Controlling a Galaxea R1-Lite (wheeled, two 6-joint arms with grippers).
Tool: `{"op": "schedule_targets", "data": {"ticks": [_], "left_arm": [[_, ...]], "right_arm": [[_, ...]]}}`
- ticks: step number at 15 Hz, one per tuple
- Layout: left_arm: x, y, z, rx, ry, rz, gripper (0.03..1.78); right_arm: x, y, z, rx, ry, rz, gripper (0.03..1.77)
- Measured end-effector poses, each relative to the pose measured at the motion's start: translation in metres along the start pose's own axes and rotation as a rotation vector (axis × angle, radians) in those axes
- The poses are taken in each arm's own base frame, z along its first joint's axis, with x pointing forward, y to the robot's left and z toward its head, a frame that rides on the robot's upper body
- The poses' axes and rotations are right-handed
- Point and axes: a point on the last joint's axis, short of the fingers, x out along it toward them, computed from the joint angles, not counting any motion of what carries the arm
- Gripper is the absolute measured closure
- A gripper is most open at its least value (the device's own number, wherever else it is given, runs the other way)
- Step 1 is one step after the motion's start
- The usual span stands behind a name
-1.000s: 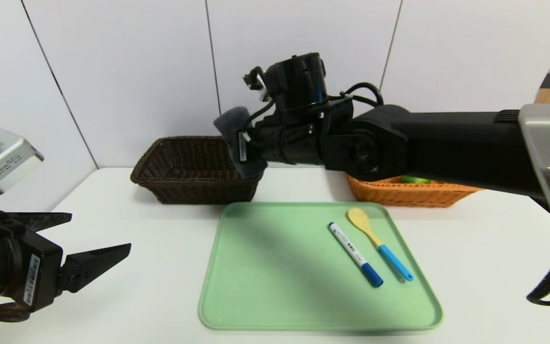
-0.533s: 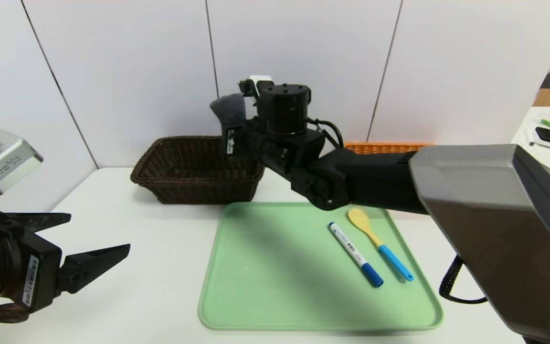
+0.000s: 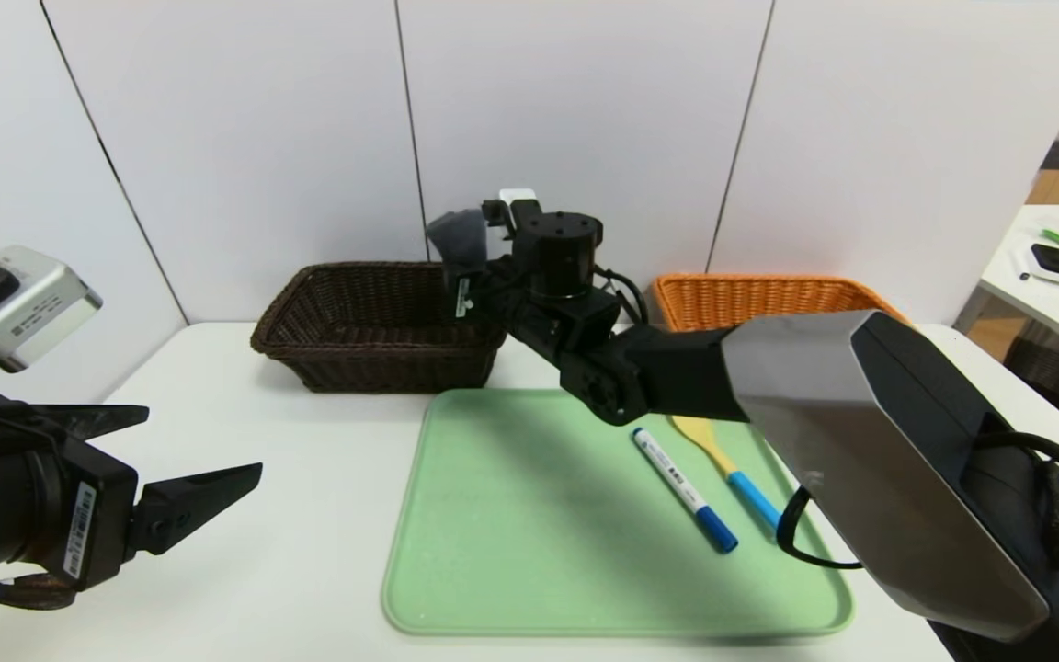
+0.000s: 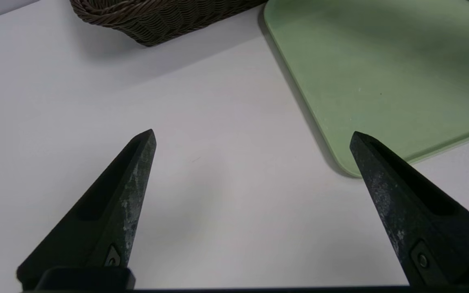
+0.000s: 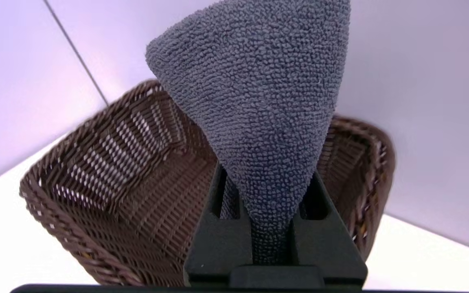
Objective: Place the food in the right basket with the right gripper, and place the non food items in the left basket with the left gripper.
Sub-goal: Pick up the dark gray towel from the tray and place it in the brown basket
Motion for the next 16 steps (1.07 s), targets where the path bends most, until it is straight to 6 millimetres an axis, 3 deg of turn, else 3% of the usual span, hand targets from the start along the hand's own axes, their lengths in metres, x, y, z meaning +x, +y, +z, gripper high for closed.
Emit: {"op": "schedule_targets", "data": {"ticks": [1,5,8,11,16], "left_arm": [[0.001,-0.0002,0.0,0.001,0.003,0.0,0.12],[0.0063,-0.0012,0.0004,0.004,0.019,0.0,0.12],[0.0083,-0.0015,0.0009,0.005,0.024,0.001,0.12],[0.0086,-0.0015,0.0008,0.005,0.026,0.002,0.12],[0.0088,-0.0017,0.0004,0.005,0.028,0.0,0.12]], "right_arm": [[0.001,0.0003,-0.0032,-0.001,0.003,0.009,1.56],[0.0027,-0.0002,-0.0095,-0.003,0.015,0.02,0.98],[0.0028,-0.001,-0.0097,-0.005,0.017,0.027,0.7],[0.0021,0.0013,-0.0081,-0.005,0.015,0.032,0.5],[-0.0009,0.0085,-0.0001,-0.005,0.003,0.053,0.31]]}}
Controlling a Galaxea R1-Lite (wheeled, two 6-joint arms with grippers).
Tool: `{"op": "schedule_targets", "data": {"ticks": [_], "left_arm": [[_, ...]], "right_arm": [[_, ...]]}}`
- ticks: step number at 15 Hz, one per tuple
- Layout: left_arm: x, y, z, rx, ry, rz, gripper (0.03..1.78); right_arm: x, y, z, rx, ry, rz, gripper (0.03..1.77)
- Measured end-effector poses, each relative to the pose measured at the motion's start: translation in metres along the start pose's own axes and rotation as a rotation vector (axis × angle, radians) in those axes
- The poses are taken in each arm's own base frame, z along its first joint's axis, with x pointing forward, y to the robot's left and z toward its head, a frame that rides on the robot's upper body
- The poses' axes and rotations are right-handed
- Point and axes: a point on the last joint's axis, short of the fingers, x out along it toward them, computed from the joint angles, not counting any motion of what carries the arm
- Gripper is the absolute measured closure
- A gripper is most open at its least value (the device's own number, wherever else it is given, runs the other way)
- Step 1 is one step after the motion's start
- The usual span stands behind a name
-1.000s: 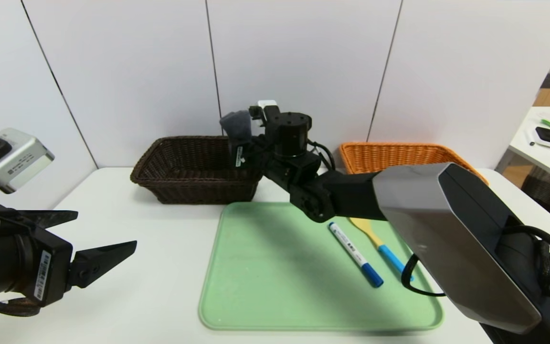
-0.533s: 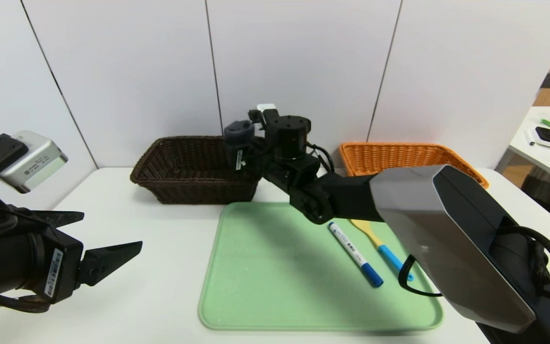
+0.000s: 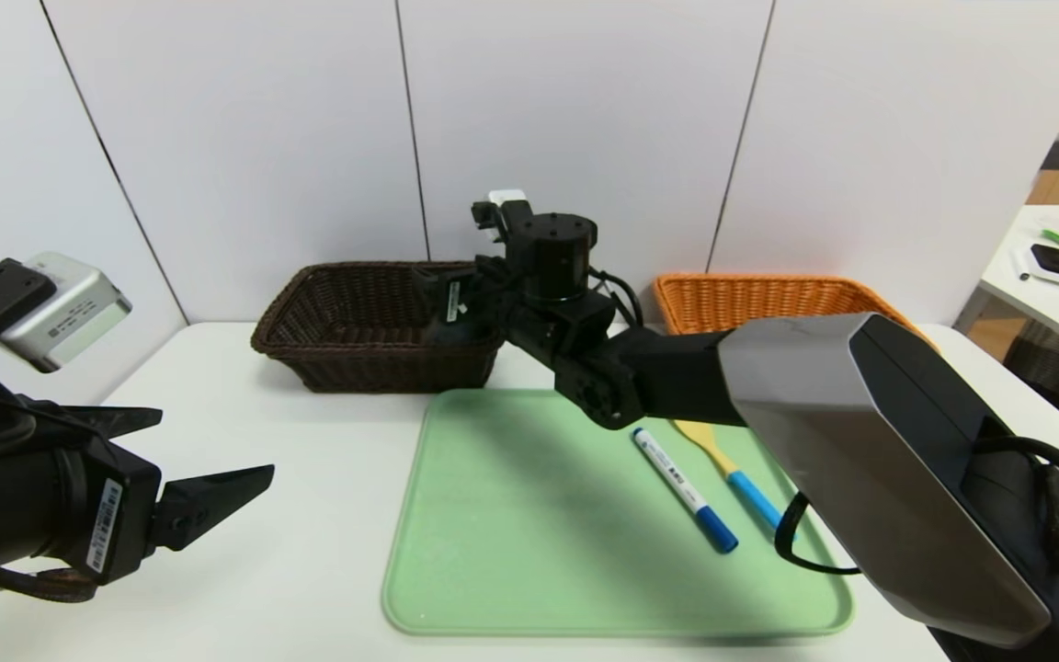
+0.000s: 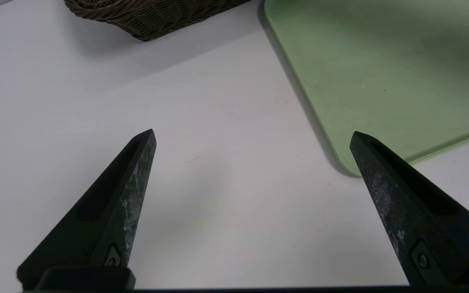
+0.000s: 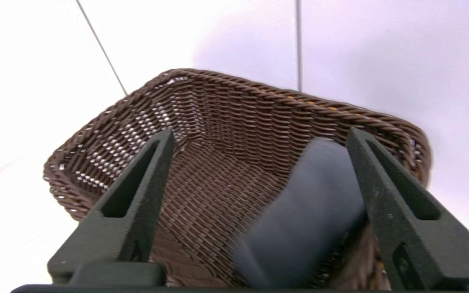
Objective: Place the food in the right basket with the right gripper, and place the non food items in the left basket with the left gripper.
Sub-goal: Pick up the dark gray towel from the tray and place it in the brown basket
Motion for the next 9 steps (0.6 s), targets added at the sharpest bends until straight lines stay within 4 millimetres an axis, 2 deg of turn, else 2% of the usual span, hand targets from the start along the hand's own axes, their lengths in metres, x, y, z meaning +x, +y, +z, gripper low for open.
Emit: {"op": "schedule_targets", "data": {"ticks": [3,5,9], "left_arm": [[-0.001,0.0,0.0,0.0,-0.002,0.001,0.12],[-0.002,0.0,0.0,-0.002,-0.008,0.001,0.12],[-0.002,0.0,0.002,0.0,-0.011,-0.002,0.12]], "right_arm": [[-0.002,0.012,0.004,0.001,-0.003,0.04,0.24],[-0.005,0.015,0.014,-0.001,-0.021,0.035,0.2],[-0.023,0.017,0.058,-0.086,-0.066,-0.024,0.16]]}}
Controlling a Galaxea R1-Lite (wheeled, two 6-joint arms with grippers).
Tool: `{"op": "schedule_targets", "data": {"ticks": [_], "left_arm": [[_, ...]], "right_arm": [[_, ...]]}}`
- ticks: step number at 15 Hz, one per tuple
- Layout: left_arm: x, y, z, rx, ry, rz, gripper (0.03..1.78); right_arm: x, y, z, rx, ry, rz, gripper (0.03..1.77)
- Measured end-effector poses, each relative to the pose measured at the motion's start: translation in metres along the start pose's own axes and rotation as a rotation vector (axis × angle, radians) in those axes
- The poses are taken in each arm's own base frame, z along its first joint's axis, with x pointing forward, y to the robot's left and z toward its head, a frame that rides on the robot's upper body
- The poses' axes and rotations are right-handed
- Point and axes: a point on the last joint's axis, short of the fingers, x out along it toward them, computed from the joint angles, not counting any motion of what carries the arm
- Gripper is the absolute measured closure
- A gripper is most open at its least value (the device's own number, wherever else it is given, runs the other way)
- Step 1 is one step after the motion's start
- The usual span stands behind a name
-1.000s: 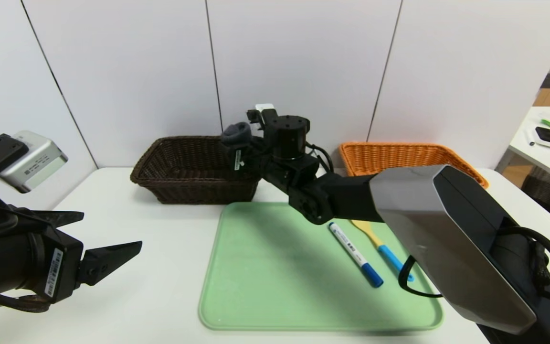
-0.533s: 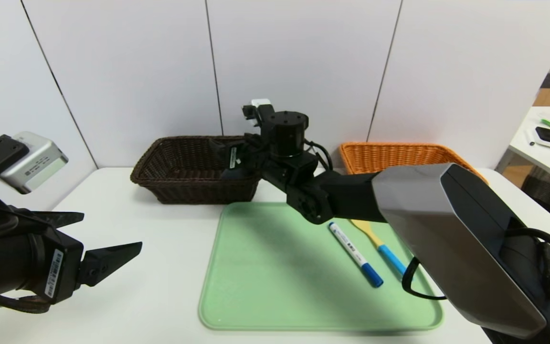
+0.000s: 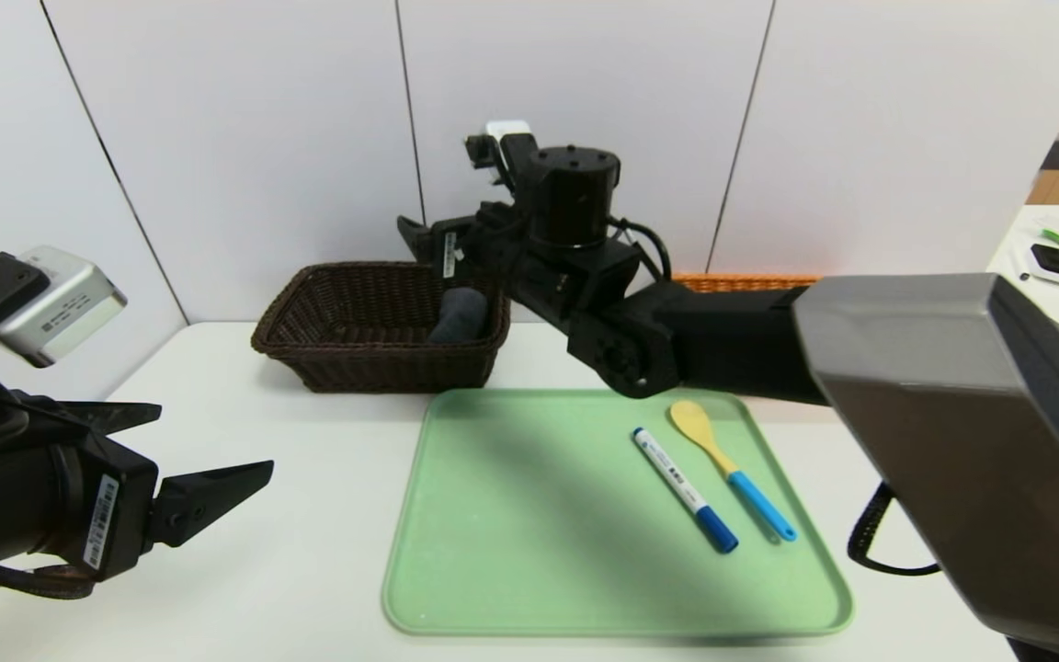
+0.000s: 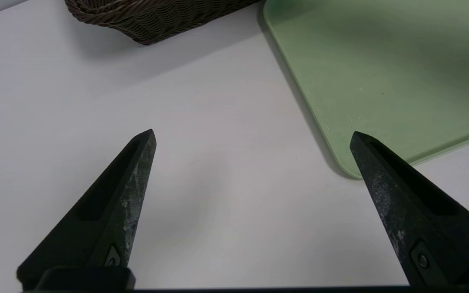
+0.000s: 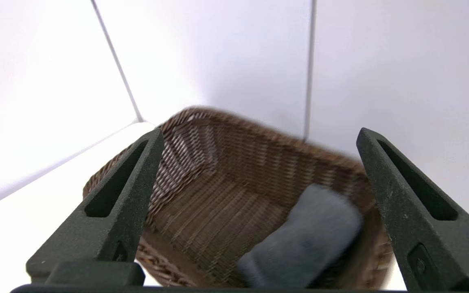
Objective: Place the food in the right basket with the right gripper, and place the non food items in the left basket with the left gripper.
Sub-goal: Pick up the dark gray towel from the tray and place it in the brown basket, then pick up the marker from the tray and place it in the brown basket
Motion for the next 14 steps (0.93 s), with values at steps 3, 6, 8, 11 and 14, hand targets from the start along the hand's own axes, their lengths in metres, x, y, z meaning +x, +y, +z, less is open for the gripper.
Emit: {"op": "schedule_targets", "data": {"ticks": [3,6,8,11,14], "left_arm": [[0.001,0.0,0.003,0.001,-0.005,-0.001,0.12],[-0.001,0.0,0.011,-0.003,-0.027,-0.005,0.12],[-0.001,-0.001,0.019,-0.006,-0.046,-0.007,0.12],[0.004,-0.002,0.032,-0.007,-0.057,-0.009,0.12],[0.013,-0.011,0.047,0.006,-0.064,0.006,0.12]], "right_arm": [[-0.026,-0.002,0.051,-0.021,0.032,-0.031,0.14],[-0.067,-0.005,0.101,-0.035,0.12,-0.056,0.12],[-0.102,-0.009,0.128,-0.054,0.217,-0.089,0.11],[-0.154,-0.028,0.154,-0.091,0.382,-0.188,0.11],[-0.197,-0.06,0.167,-0.09,0.51,-0.307,0.11]]}}
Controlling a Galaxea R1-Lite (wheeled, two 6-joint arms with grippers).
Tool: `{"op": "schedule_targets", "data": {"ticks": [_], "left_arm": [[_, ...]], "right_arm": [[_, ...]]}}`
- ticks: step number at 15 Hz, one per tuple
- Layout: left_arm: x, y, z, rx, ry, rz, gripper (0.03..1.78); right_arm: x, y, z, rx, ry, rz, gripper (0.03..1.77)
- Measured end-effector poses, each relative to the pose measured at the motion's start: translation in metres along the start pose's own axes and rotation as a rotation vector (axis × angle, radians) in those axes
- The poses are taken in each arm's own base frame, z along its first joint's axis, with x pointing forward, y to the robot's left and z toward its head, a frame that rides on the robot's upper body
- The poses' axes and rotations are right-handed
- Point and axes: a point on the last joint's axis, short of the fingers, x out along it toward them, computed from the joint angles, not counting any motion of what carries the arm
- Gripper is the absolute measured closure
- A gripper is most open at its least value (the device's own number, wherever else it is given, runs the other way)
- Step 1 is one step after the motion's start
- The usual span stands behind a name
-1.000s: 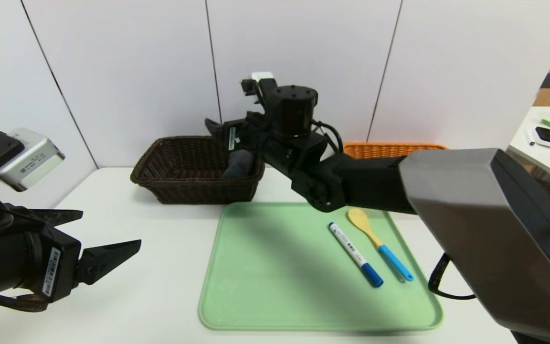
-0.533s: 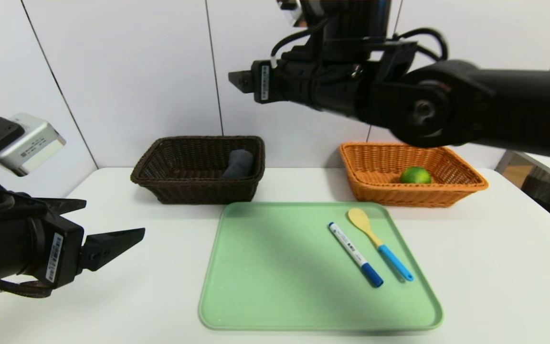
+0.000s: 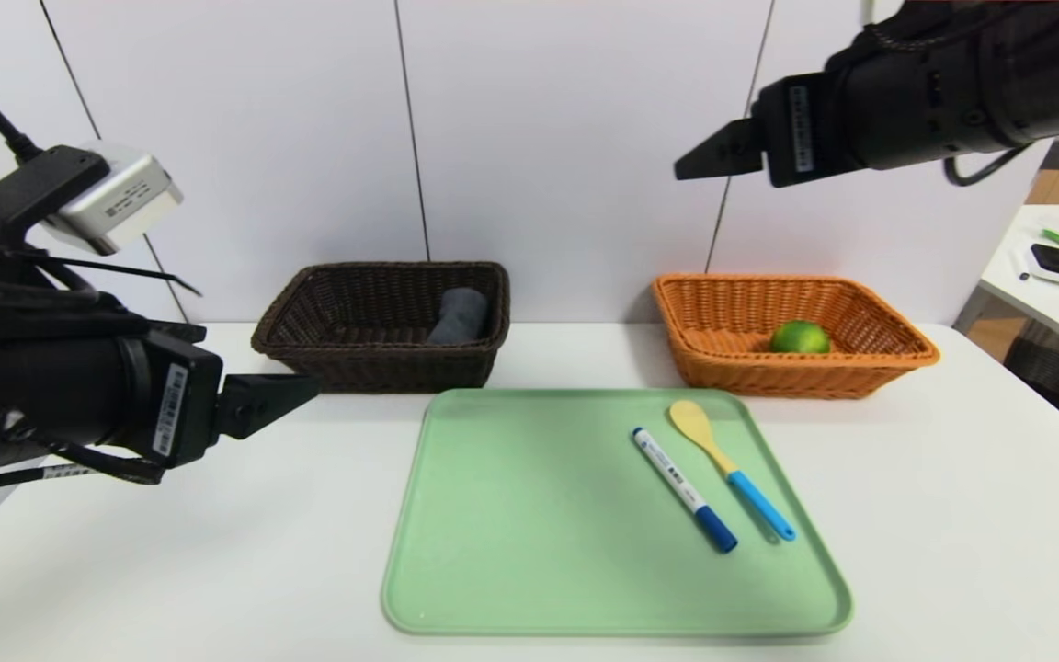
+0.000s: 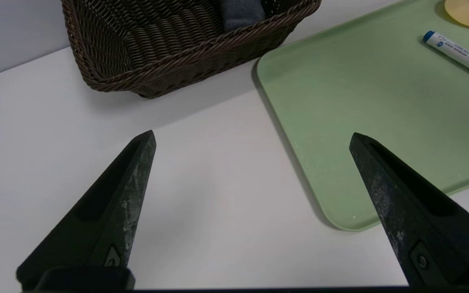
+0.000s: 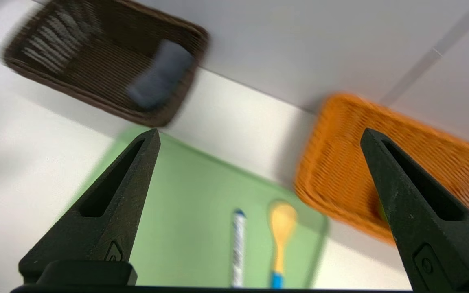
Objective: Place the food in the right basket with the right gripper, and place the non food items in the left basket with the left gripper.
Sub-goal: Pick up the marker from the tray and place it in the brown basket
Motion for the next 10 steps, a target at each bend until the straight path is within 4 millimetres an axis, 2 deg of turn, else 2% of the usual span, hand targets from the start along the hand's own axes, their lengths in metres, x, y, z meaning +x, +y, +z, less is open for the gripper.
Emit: {"op": "schedule_targets", "data": {"ticks": [4,8,10], "left_arm": [[0.024,-0.027,0.022,0.009,0.002,0.0,0.12],[0.054,-0.064,0.047,-0.009,-0.012,0.018,0.12],[0.066,-0.088,0.052,0.009,0.001,0.0,0.12]], "right_arm": [[-0.023,-0.046,-0.013,0.057,0.079,-0.14,0.11],[-0.039,-0.076,-0.045,0.1,0.223,-0.253,0.11],[-0.049,-0.091,-0.061,0.13,0.306,-0.311,0.11]]}}
